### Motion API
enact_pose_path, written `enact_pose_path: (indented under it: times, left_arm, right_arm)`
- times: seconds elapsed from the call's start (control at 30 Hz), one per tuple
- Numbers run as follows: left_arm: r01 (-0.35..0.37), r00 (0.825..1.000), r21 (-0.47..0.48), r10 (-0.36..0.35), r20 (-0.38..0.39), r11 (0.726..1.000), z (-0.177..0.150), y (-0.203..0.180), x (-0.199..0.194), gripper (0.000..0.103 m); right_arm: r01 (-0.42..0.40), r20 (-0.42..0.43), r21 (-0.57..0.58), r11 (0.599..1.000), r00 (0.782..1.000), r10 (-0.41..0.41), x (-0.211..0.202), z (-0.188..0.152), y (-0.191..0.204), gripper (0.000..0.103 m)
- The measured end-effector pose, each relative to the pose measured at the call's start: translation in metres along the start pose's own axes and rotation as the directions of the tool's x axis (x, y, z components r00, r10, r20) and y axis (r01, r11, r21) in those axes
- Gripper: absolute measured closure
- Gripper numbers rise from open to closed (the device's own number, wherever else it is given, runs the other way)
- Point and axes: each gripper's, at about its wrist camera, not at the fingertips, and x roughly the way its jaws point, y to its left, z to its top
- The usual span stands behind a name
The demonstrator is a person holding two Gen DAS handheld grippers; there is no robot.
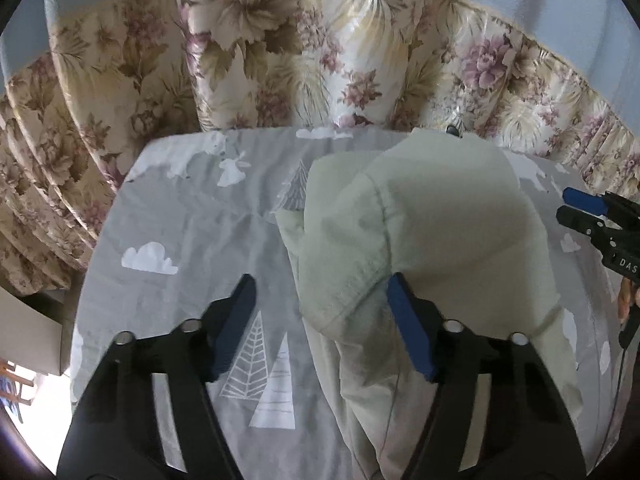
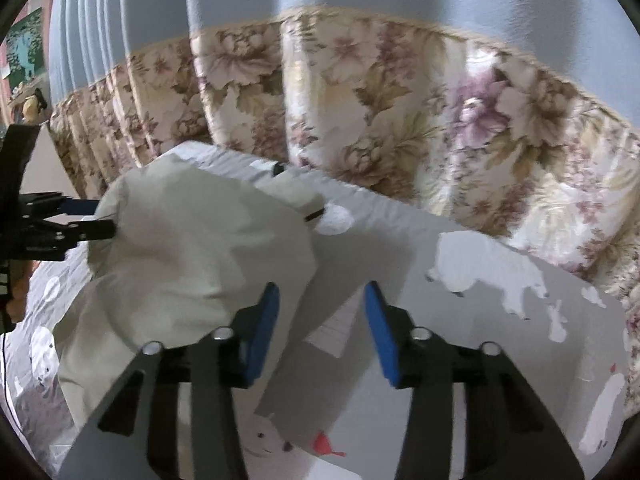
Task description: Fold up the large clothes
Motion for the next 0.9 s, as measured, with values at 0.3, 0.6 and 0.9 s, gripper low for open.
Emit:
enact_pose_path:
  times: [0.3,0.6,0.9]
  left_arm:
    - [0.054,0.988,-0.048,-0.060,-0.144,0.997,-0.006,0.006,0.072,0.065]
    - [0.066,0.986,-0.035,-0.071,-0.150,0.997,-0.001,0.008,0.083,0.061]
    - [-0.035,0.999,-0.057,0.033,-0.043,0.998,-0.011,0.009,0.023,0.010]
  right_arm:
    - [-0.006,-0.047,-0.052,0.999,0.999,0.004,0.044,0.009,0.024,0.094]
    - [0.008,-0.111,-0.084,0.996,0.994,-0.017,0.072,0.009,0.032,0.101]
    - [-0.043,0.004,0.129,0.991,0.999,0.043,0.012,-0.009,-0.006,0.039]
